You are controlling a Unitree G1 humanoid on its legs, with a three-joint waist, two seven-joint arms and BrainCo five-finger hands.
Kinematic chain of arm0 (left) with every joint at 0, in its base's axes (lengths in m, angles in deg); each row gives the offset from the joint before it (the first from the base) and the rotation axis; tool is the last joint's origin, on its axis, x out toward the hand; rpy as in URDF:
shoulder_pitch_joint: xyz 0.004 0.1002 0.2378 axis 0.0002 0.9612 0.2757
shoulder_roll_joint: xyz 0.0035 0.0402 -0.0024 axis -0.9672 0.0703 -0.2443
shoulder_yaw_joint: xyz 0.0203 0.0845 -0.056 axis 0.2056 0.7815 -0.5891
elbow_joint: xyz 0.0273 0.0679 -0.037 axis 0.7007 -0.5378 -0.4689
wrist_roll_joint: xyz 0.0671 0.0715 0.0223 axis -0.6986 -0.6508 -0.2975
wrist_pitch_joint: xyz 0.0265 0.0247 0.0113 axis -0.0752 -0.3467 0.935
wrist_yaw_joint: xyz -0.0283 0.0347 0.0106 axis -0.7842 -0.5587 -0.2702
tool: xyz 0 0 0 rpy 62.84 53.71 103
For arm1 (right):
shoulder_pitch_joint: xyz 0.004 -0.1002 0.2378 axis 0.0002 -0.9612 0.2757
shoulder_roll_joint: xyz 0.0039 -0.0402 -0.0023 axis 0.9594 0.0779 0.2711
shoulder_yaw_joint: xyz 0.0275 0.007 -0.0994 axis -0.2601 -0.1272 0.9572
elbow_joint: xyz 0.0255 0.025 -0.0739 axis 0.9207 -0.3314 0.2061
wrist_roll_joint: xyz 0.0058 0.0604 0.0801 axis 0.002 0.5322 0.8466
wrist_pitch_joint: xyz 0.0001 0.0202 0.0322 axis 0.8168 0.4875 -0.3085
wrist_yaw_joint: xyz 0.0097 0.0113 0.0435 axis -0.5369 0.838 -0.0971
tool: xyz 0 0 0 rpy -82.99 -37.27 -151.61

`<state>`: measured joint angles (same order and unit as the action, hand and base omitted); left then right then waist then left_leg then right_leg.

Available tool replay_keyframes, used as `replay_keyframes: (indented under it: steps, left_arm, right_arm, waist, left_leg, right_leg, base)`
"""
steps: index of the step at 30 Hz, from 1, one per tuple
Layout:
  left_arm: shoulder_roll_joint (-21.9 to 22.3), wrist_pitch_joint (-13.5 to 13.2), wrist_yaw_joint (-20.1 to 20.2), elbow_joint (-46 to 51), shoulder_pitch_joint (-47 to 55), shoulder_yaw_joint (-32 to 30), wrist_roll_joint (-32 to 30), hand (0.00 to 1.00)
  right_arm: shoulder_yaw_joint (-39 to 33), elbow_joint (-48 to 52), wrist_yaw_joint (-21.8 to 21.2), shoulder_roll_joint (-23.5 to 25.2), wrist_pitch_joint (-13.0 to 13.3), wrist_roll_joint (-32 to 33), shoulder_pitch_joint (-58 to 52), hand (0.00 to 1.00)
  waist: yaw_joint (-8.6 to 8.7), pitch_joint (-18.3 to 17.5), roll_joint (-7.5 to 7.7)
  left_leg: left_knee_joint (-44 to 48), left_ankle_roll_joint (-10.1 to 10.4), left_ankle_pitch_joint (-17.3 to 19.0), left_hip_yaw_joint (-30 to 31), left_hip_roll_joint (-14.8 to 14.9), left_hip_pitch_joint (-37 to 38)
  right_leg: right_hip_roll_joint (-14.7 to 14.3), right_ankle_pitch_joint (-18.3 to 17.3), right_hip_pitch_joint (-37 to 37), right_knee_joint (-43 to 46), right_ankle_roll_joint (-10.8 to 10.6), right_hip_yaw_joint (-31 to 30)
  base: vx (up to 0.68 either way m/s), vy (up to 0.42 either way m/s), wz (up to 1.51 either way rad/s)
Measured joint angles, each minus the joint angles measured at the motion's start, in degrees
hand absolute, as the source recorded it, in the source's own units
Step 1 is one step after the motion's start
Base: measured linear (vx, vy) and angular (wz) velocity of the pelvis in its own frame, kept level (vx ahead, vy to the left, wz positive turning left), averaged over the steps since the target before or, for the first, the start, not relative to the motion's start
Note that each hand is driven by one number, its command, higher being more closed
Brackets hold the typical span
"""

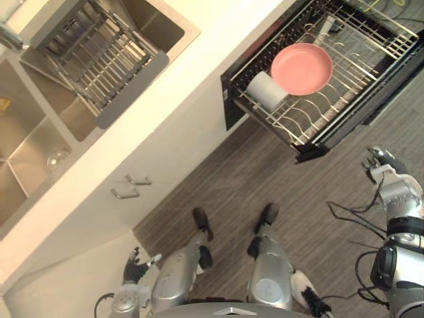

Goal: Walk over to the sink, pick up the cup, carry it to the dishwasher, place the cup inside the dishwasher, then close the dishwasher door

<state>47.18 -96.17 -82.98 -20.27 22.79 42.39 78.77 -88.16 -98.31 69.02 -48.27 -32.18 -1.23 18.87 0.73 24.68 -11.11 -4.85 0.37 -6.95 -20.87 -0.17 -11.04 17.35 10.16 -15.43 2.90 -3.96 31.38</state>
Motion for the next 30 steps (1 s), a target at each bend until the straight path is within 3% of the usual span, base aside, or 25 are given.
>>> replay_keyframes:
  steps: [2,9,15,18,20,22,26,27,30]
  left_arm:
    - [0.52,-0.01,-0.08,0.48,-1.46,1.19,0.00,0.00]
    - [1.41,-0.14,-0.06,0.68,-2.25,2.20,0.21,0.00]
    - [1.55,-0.25,0.51,0.91,-2.40,2.99,3.57,0.00]
    - [1.55,-0.29,2.07,1.36,-2.39,3.71,5.84,0.00]
    - [1.63,-0.20,3.09,1.49,-2.18,4.05,6.92,0.00]
    - [1.61,-0.13,4.33,2.15,-1.98,4.76,7.18,0.00]
    - [1.50,-0.19,5.11,2.83,-1.81,4.99,7.16,0.00]
    - [1.46,-0.21,5.12,2.94,-1.80,5.13,7.18,0.00]
    - [1.03,-0.16,5.33,3.24,-1.79,6.01,7.20,0.00]
  right_arm:
    - [0.75,-1.02,0.14,1.07,2.34,2.18,3.58,1.00]
    - [5.47,-1.71,1.93,1.54,3.55,1.39,8.87,1.00]
    - [12.24,-4.23,3.47,1.46,3.25,1.17,16.45,1.00]
    - [14.75,-9.09,4.26,0.83,3.46,1.15,20.72,1.00]
    - [14.88,-10.53,4.95,-0.22,4.04,0.93,23.57,1.00]
    - [16.50,-11.94,5.75,-2.19,4.44,-2.46,27.10,1.00]
    - [20.16,-15.71,5.80,-4.89,3.57,-6.13,30.84,1.00]
    - [21.36,-15.75,5.65,-5.06,3.48,-7.16,31.01,0.00]
    - [23.69,-15.94,5.06,-5.77,3.47,-11.30,31.58,0.00]
  waist:
    - [-0.86,0.34,-2.12]
    - [-1.58,0.69,-4.60]
    - [-4.39,0.50,-4.87]
    - [-7.21,0.22,-5.26]
    - [-8.18,-0.09,-5.68]
    - [-10.15,-0.14,-5.75]
    - [-10.88,-0.15,-5.76]
    - [-11.05,-0.16,-5.78]
    - [-11.20,-0.21,-5.84]
  left_leg:
    - [0.07,-0.84,-0.97,0.85,-0.32,-1.13]
    - [0.32,-0.70,-1.90,4.74,-0.95,-2.61]
    - [0.03,1.30,-3.61,10.78,-0.90,-5.02]
    - [0.04,1.49,-3.75,13.45,-1.31,-5.88]
    - [0.20,1.99,-4.56,14.57,-1.38,-7.02]
    - [0.34,1.49,-5.72,15.80,-1.60,-7.39]
    - [0.37,0.01,-7.04,17.73,-1.85,-7.94]
    - [0.37,0.04,-7.09,17.89,-1.84,-7.88]
    - [0.38,0.35,-7.31,18.10,-1.45,-7.78]
  right_leg:
    - [0.65,-0.02,-0.66,0.77,-0.24,0.99]
    - [2.50,-1.62,-1.18,4.23,-0.27,4.36]
    - [5.05,-6.10,-1.84,11.45,0.61,10.08]
    - [7.34,-9.32,-1.86,15.88,0.60,13.02]
    - [8.58,-10.89,-2.10,18.45,0.69,15.04]
    - [10.01,-12.81,-2.46,21.80,0.54,16.09]
    - [11.45,-15.58,-2.50,25.43,0.57,17.75]
    - [11.60,-16.12,-2.50,26.05,0.58,17.82]
    - [11.73,-17.74,-2.65,27.58,0.85,17.98]
  base:
    - [0.04,-0.041,0.27]
    - [0.02,-0.050,0.24]
    - [-0.04,-0.076,0.49]
    - [-0.04,-0.075,0.59]
    - [0.00,-0.075,0.59]
    - [0.03,-0.099,0.36]
    - [0.05,-0.122,0.28]
    - [0.03,-0.131,0.10]
    - [0.01,-0.145,0.04]
